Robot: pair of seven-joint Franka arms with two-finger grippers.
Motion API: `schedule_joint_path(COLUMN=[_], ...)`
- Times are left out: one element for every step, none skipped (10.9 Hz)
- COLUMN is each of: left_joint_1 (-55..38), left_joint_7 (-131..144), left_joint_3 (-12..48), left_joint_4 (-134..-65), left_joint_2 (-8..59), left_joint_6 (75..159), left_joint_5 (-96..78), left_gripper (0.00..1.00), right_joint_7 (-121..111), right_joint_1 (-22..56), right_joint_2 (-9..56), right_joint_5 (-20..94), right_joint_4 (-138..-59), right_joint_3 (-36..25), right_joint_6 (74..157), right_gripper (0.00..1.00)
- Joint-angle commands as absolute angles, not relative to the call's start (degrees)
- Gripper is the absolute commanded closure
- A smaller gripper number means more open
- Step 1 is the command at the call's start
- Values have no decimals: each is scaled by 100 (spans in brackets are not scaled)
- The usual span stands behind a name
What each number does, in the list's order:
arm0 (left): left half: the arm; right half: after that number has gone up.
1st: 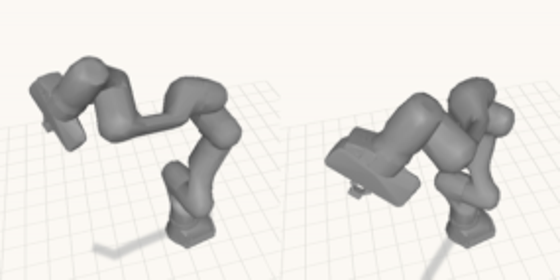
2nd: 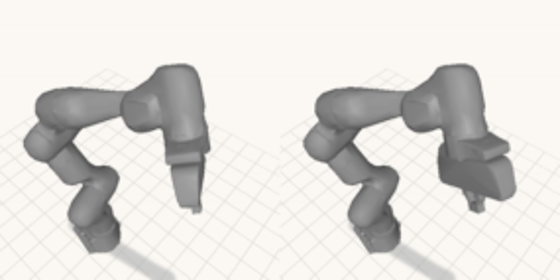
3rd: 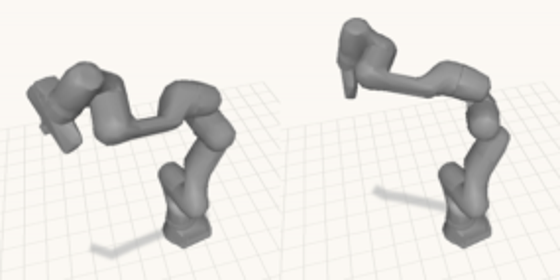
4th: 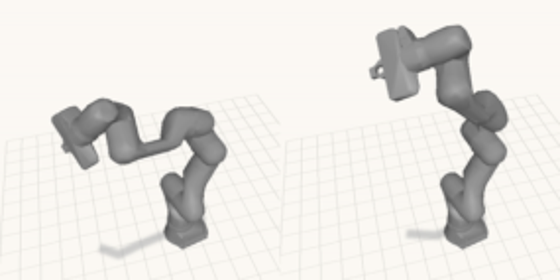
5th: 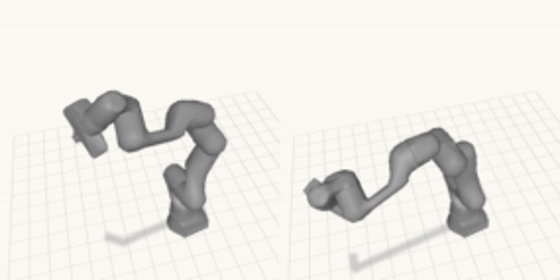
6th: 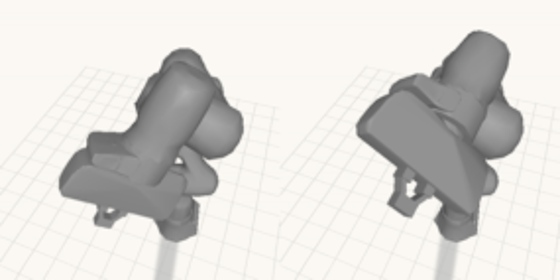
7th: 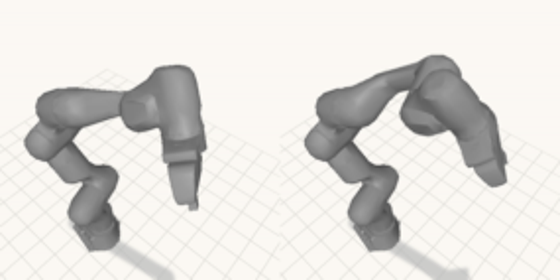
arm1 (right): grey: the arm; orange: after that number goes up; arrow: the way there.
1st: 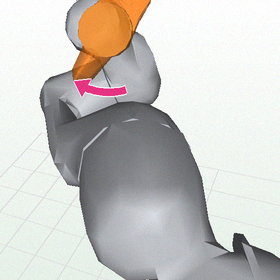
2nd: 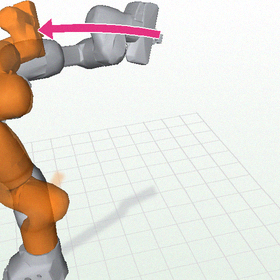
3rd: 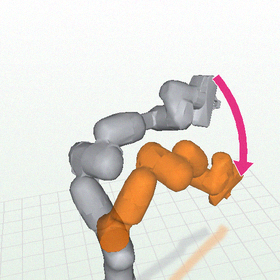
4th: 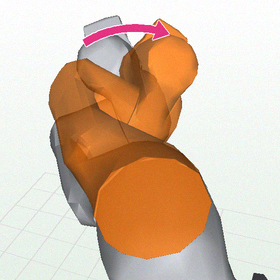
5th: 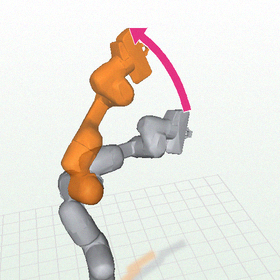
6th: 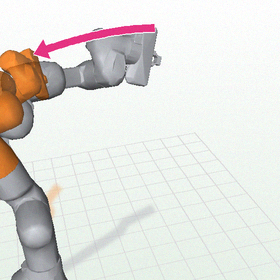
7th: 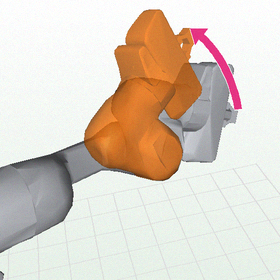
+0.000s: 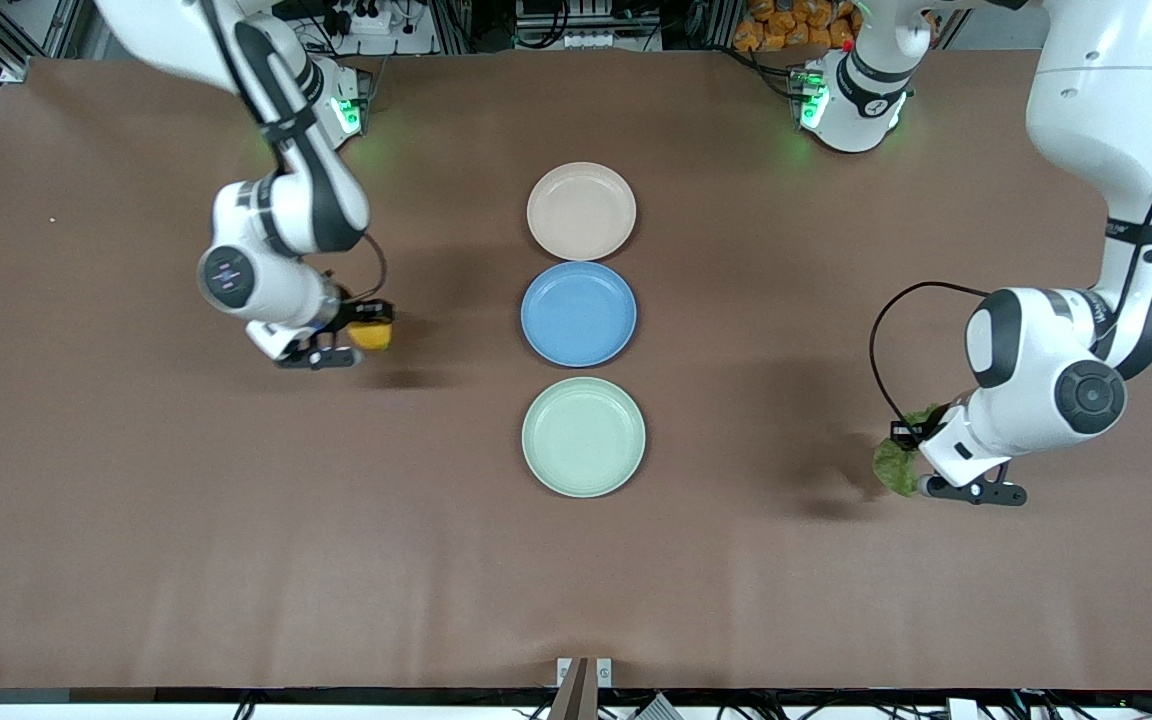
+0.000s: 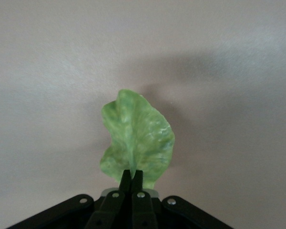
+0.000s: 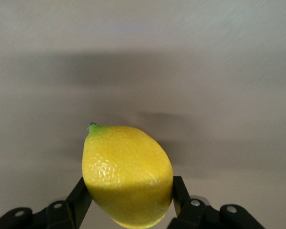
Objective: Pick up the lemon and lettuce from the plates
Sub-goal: 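Lower the lettuce onto the table while the right gripper carries the lemon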
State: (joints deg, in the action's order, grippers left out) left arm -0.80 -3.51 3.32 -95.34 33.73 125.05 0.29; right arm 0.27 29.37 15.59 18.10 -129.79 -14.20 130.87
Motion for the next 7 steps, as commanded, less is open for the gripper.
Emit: schedule_joint_path(left_joint_1=[-35, -61, -70, -79, -70, -27, -70], left_joint_7=[-439, -448, -448, -448, -457, -518, -536], left_joint_3=[387, 387, 387, 387, 387, 395, 396], left_joint_4=[-9536, -9510, -9466, -9448, -9448, -9448, -9448], left_joint_2=[3568, 3647, 3743, 3779, 3762, 3727, 3674], left_joint_6=[12612, 12621, 12630, 12630, 12630, 12630, 12630], left_joint_5=[123, 123, 158, 167, 167, 141, 115], left_gripper=[100, 100, 100, 89, 30, 0, 0], right_joint_7=[-1419, -1746, -2010, -2326, -2599, -2715, -2725], right_joint_1=[2138, 1910, 1646, 1461, 1346, 1266, 1266], right_joint_2=[2160, 2414, 2617, 2724, 2768, 2812, 2847], right_joint_5=[1548, 1277, 1083, 1029, 1028, 1020, 1020], right_joint_4=[-12219, -11904, -11709, -11585, -11532, -11488, -11444], right_joint_3=[-1354, -1354, -1345, -1345, -1345, -1345, -1345], right_joint_6=[13043, 13017, 13043, 13060, 13078, 13096, 13139], right_gripper=[88, 87, 86, 85, 84, 82, 76])
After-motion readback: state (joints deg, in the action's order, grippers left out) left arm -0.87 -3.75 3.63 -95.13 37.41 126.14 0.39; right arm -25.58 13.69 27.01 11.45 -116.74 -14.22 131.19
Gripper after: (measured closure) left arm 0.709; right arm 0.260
